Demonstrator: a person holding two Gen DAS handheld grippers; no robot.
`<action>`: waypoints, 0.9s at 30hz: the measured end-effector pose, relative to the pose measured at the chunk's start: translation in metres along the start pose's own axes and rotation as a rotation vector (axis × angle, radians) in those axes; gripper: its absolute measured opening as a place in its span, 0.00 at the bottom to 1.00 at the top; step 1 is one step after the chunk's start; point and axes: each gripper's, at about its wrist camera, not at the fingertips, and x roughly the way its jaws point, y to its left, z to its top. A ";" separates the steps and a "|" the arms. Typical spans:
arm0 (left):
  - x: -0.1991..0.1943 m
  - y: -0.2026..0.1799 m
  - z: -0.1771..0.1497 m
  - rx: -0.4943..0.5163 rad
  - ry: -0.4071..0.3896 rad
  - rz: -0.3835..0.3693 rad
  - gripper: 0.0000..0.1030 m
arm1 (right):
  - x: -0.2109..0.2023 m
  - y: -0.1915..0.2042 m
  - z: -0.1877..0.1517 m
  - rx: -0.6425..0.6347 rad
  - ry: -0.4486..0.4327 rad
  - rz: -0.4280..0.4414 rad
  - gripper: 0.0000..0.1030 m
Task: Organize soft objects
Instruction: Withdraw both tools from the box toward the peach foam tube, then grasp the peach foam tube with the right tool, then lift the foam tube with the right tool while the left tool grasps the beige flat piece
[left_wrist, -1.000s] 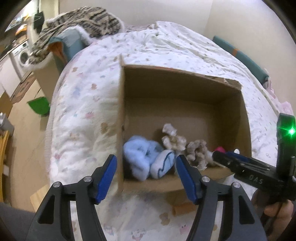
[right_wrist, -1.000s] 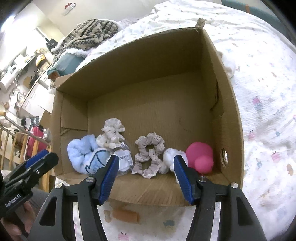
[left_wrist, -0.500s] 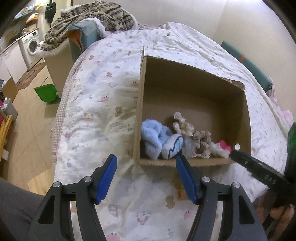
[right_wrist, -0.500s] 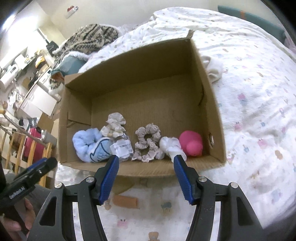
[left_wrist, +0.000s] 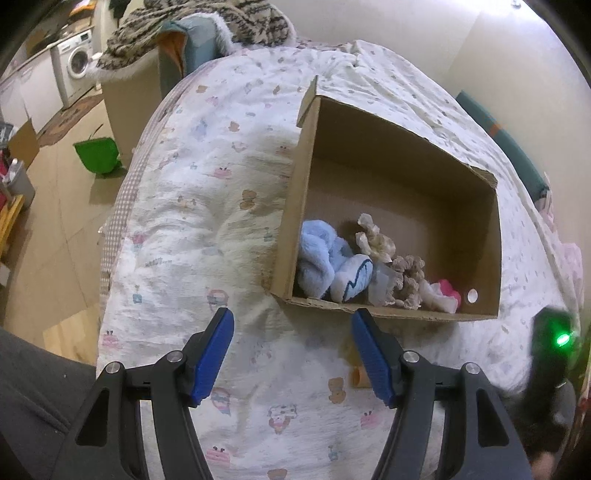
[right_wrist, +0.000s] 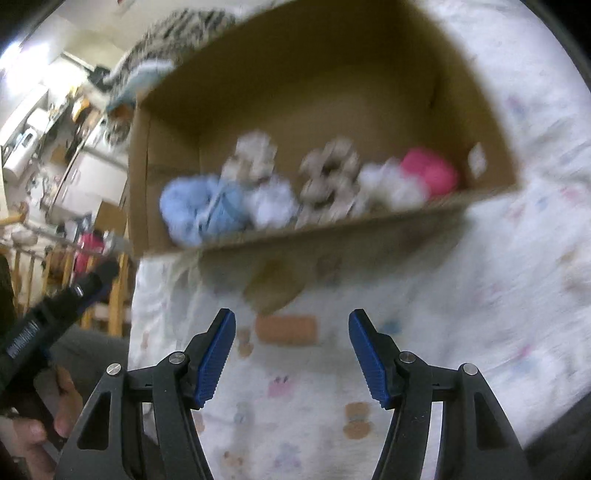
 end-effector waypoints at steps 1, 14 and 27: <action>0.001 0.001 0.001 -0.009 0.004 -0.001 0.62 | 0.007 0.002 0.000 -0.013 0.020 -0.012 0.65; 0.014 0.009 0.002 -0.068 0.060 -0.013 0.62 | 0.056 0.036 -0.004 -0.208 0.083 -0.153 0.47; 0.018 0.007 0.000 -0.053 0.072 -0.007 0.62 | 0.034 0.049 -0.020 -0.252 0.085 -0.093 0.09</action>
